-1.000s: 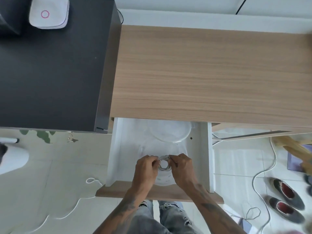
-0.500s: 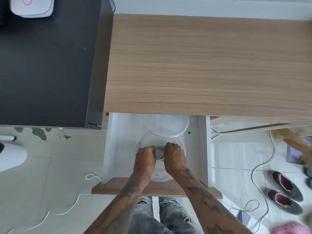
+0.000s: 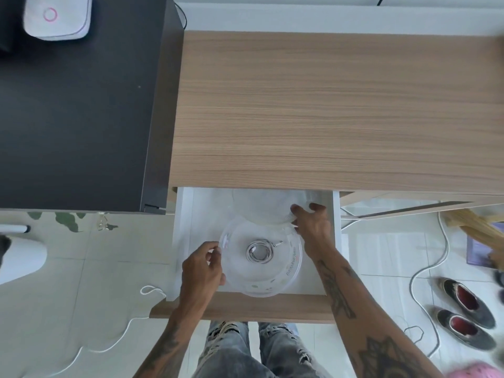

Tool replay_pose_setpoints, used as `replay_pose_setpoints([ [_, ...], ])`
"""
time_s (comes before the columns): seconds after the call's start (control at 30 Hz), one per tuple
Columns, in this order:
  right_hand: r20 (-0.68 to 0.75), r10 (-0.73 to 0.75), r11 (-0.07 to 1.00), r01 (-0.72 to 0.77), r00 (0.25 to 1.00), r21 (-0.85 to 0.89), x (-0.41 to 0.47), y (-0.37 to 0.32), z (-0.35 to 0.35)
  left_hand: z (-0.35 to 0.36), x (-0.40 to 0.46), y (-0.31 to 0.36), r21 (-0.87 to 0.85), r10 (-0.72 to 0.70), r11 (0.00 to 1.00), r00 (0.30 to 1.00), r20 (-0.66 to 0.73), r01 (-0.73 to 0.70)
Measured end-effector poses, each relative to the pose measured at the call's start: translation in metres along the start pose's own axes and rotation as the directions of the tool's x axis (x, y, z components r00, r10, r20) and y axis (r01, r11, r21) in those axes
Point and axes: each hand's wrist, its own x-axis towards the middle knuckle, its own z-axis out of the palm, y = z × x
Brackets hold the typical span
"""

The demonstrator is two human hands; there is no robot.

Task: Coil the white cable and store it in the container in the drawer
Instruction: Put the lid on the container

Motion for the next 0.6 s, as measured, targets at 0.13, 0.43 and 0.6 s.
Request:
replay_pose_setpoints([
  [0.13, 0.038, -0.034, 0.981, 0.026, 0.999, 0.19, 0.004, 0.001, -0.009, 0.004, 0.005, -0.003, -0.053, -0.009, 0.999, 0.999, -0.037, 0.007],
  [0.43, 0.238, -0.11, 0.928, 0.013, 0.965, 0.373, -0.056, 0.064, -0.044, -0.001, 0.021, 0.009, -0.16, -0.07, 0.986, 0.995, -0.073, 0.057],
  [0.6, 0.198, -0.076, 0.953, 0.013, 0.977, 0.302, -0.064, 0.096, -0.033, -0.012, 0.019, 0.016, -0.36, -0.198, 0.908, 0.977, 0.076, 0.213],
])
